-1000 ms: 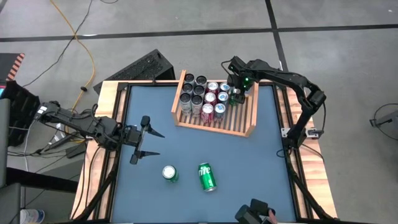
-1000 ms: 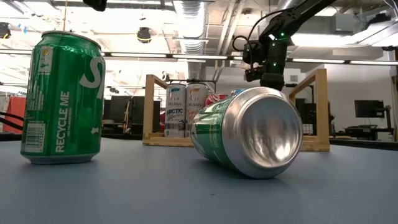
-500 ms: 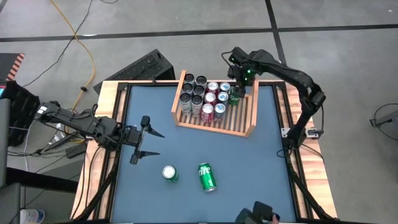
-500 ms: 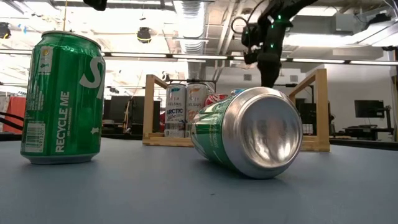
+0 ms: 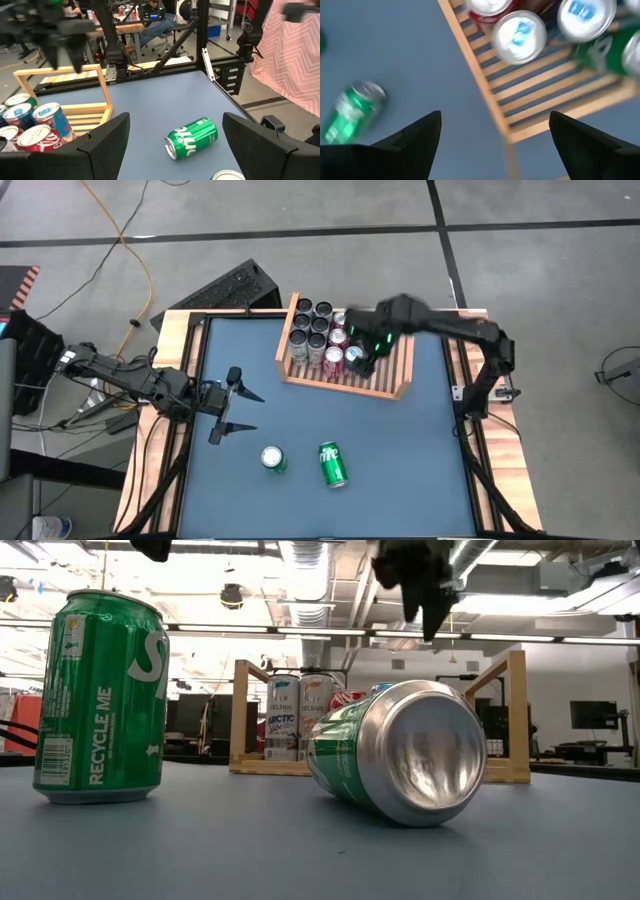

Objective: Place canned beverage on shelf
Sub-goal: Put the green soda can on the shelf aligned with the other green soda can

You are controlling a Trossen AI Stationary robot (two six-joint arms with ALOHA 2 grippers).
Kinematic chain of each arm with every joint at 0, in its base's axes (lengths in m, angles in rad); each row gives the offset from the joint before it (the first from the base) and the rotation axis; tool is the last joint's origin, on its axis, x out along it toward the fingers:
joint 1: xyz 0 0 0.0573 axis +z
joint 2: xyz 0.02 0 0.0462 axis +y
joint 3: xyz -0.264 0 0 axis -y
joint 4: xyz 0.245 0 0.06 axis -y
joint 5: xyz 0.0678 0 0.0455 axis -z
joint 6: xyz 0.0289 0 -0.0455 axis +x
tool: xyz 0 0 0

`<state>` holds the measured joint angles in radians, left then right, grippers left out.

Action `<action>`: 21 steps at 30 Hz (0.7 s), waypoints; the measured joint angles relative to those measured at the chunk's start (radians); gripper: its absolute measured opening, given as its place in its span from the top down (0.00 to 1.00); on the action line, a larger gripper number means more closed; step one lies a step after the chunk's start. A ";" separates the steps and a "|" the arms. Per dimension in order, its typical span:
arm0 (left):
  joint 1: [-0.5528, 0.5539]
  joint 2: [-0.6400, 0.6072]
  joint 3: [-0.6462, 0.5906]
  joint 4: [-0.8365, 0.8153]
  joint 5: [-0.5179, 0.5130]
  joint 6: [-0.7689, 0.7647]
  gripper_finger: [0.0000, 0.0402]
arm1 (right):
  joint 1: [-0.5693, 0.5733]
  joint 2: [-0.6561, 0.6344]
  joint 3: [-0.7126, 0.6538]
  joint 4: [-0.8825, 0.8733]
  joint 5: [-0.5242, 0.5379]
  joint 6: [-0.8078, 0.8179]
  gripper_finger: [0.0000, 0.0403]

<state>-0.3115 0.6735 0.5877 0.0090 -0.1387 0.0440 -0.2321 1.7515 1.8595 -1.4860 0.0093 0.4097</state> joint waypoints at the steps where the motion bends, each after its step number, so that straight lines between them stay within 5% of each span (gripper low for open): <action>1: 0.000 0.000 0.000 0.000 0.000 -0.005 0.24 | 0.059 0.006 -0.001 0.010 0.038 0.101 0.12; 9: 0.000 0.000 0.000 -0.001 0.008 -0.044 0.24 | 0.453 0.108 -0.021 0.104 0.179 0.612 0.12; 16: 0.000 0.028 0.000 -0.001 0.046 -0.074 0.24 | 0.590 0.265 -0.022 0.386 0.197 0.772 0.12; 21: -0.003 0.061 0.000 -0.004 0.049 -0.148 0.24 | 0.609 0.371 -0.021 0.429 0.135 0.836 0.12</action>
<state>-0.3143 0.7347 0.5880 0.0054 -0.0898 -0.1038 0.3769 2.1230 1.8385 -1.0572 0.1443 1.2459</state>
